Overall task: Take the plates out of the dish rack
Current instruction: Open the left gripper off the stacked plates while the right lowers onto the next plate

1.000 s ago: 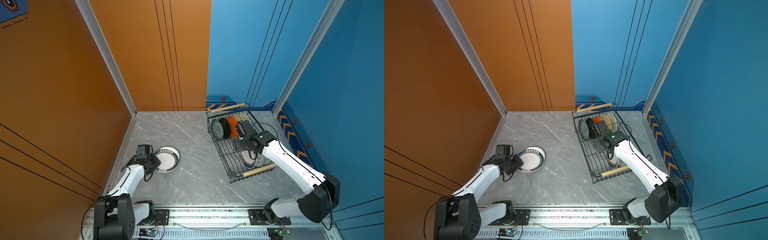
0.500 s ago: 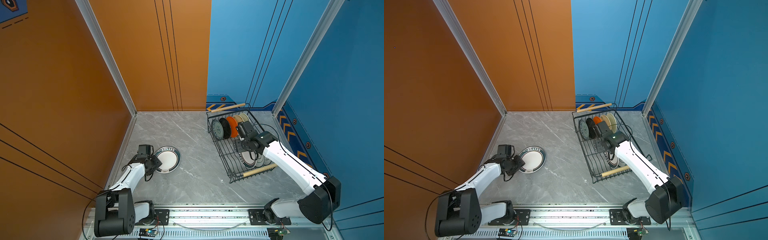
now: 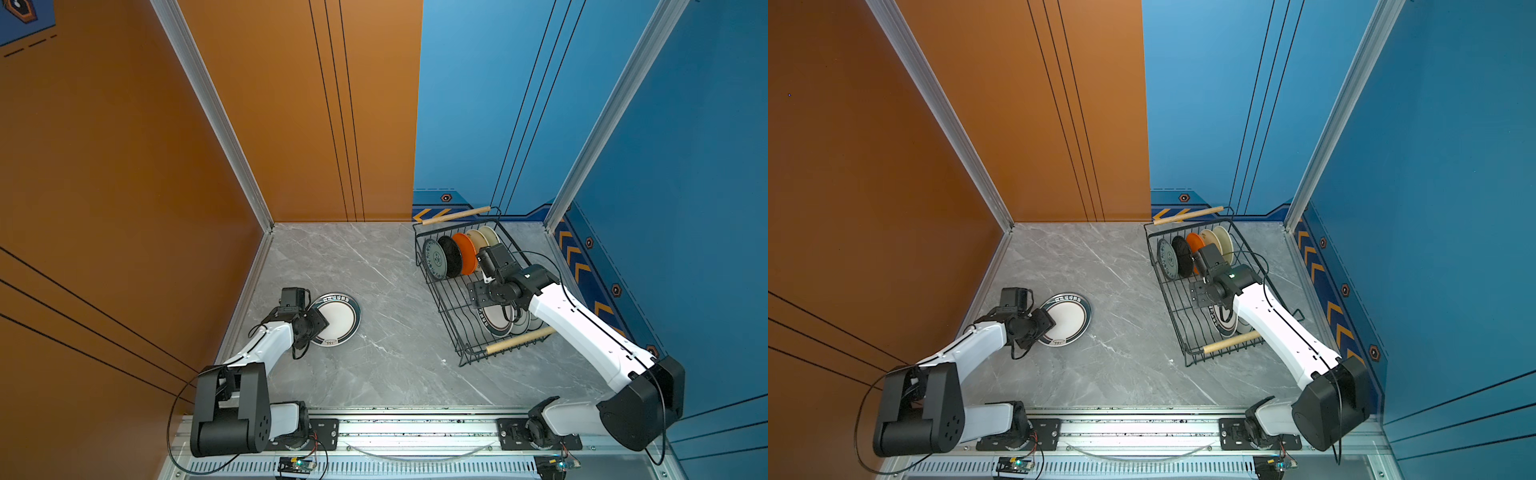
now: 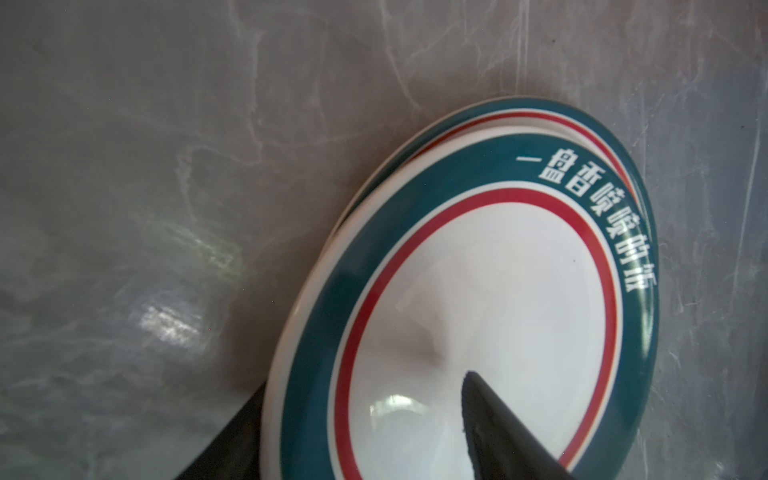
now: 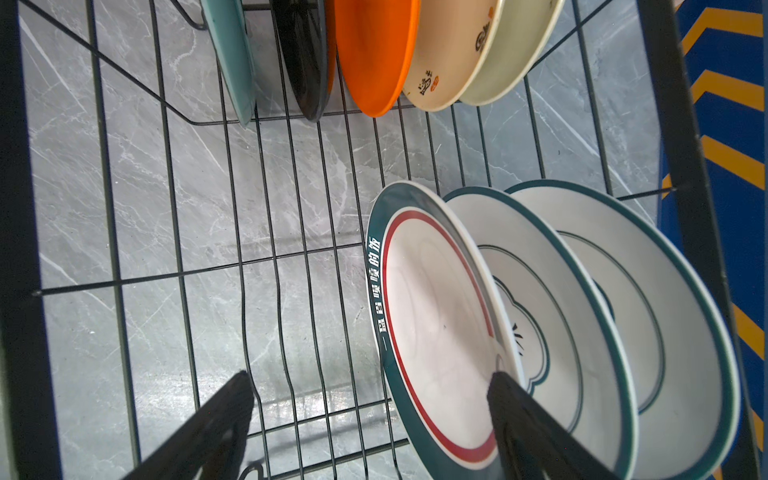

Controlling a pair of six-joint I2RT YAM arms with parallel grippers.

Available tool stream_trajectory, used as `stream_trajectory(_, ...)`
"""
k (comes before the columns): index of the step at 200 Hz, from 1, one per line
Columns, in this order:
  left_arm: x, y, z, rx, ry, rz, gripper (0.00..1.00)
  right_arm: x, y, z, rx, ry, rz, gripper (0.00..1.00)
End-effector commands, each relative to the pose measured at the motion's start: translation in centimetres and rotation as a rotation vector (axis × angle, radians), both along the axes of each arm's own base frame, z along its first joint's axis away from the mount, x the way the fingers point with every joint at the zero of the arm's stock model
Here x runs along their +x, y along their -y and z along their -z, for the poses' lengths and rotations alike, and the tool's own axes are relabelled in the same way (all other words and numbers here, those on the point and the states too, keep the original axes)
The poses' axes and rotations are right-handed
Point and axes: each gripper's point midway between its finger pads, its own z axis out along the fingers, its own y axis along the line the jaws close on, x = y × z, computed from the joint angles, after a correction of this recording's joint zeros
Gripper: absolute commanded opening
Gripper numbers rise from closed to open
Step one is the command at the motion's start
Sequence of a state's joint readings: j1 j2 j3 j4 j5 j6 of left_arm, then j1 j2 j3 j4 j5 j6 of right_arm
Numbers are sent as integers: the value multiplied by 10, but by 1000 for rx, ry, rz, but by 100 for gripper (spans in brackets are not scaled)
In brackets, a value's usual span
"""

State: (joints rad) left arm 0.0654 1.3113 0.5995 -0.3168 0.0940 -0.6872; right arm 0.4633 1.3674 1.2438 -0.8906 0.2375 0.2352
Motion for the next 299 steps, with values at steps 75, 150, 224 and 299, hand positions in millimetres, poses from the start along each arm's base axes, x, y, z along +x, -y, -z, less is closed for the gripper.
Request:
stream_trajectory(75, 16, 10, -16, -4, 52, 57, 76, -9, 25, -4, 14, 0, 45, 87)
stream_trajectory(150, -2, 4, -46, 32, 103, 45, 83, -9, 33, 26, 14, -74, 69, 77)
stream_trajectory(224, -6, 12, -79, 10, 212, 69, 94, -6, 33, 53, 23, -126, 70, 66)
stream_trajectory(299, -4, 29, -96, 17, 278, 131, 98, -9, 36, 64, 32, -142, 76, 38)
